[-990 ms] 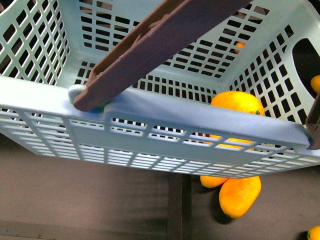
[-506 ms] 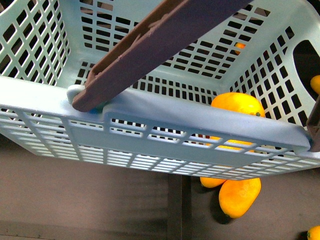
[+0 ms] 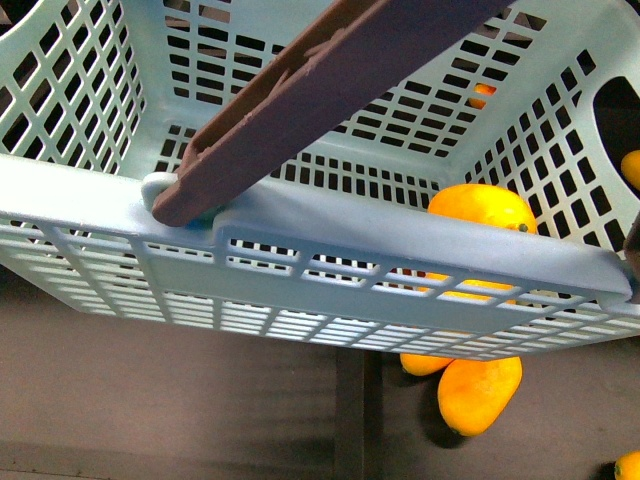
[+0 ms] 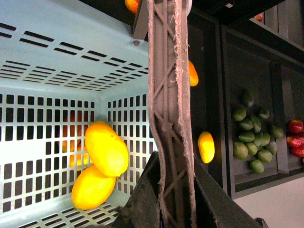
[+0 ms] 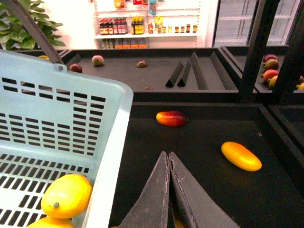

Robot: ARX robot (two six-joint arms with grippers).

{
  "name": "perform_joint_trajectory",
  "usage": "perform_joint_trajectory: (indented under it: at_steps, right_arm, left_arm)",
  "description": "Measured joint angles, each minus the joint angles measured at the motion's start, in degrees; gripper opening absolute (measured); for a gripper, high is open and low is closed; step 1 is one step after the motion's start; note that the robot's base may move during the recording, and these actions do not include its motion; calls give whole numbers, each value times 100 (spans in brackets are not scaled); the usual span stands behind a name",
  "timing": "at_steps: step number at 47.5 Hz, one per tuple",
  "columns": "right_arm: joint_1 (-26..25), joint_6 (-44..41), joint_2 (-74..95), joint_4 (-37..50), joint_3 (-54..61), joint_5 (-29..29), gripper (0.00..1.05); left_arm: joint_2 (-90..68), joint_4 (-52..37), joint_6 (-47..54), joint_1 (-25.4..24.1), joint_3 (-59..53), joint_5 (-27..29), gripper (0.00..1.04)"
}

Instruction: Pick lemon and mango into basket

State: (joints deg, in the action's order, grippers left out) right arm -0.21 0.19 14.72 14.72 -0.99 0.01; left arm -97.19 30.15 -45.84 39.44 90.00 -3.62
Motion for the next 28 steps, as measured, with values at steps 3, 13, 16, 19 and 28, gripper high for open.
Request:
perform_joint_trajectory:
  at_steps: [3,13,16,19,28]
  right_arm:
    - [0,0,-107,-103,0,0,2]
    - [0,0,-354,-354,0,0,2]
    - [0,0,-431,-424,0,0,2]
    - [2,-2,-603,-610,-2,2,2]
    - [11,0,-1421,-1451,-2,2,2]
  left_arm:
    - [0,0,0,0,-2,4,7]
    - [0,0,0,0,-2,4,7]
    - [0,0,0,0,0,4,7]
    - [0,0,0,0,-2,4,7]
    - [0,0,-2,-2,-2,4,7]
